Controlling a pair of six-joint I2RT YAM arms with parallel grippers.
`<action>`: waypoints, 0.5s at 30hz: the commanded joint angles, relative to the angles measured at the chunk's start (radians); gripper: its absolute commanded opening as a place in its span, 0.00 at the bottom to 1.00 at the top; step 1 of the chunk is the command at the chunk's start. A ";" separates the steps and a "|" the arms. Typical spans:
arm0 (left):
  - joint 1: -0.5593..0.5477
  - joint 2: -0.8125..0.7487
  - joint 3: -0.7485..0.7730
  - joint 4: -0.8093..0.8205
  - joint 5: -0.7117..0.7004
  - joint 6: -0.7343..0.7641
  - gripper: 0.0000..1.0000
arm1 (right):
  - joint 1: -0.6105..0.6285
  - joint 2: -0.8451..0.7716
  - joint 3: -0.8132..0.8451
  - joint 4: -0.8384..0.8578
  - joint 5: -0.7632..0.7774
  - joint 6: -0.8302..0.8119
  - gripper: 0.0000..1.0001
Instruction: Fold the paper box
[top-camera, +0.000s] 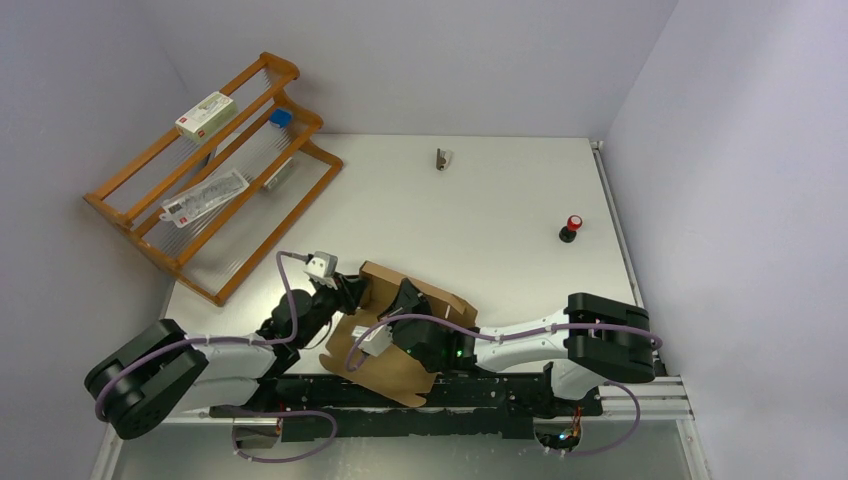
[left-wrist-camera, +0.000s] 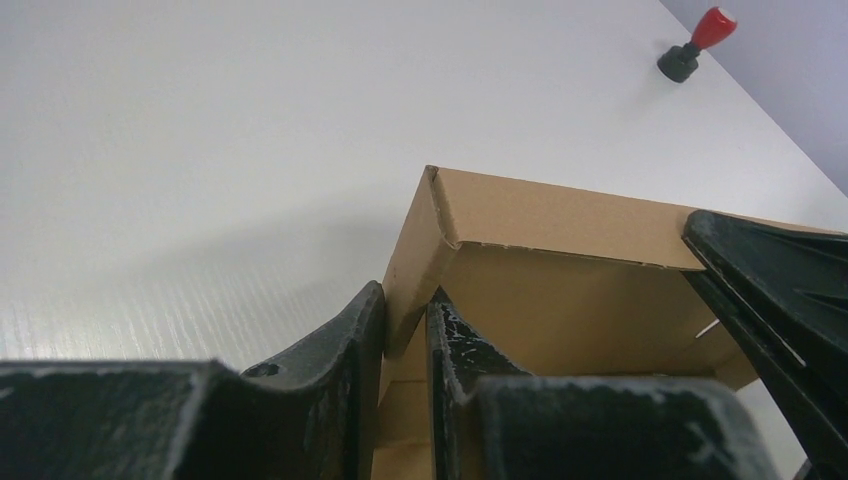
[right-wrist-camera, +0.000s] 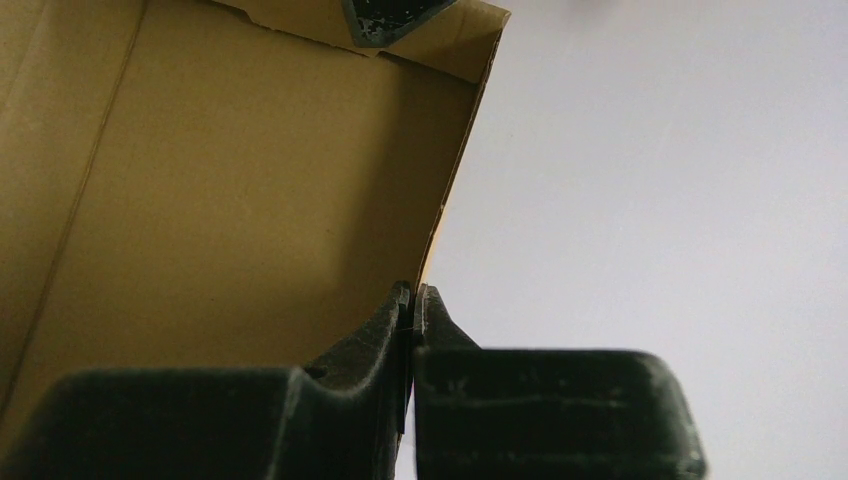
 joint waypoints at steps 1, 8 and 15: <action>-0.020 0.051 0.003 -0.046 -0.150 -0.003 0.22 | 0.027 0.005 -0.014 -0.084 -0.114 0.022 0.00; -0.064 0.105 0.002 -0.033 -0.249 -0.036 0.21 | 0.025 0.001 -0.003 -0.095 -0.114 0.028 0.00; -0.091 0.085 0.005 -0.108 -0.343 -0.081 0.21 | 0.027 0.002 -0.002 -0.091 -0.115 0.025 0.00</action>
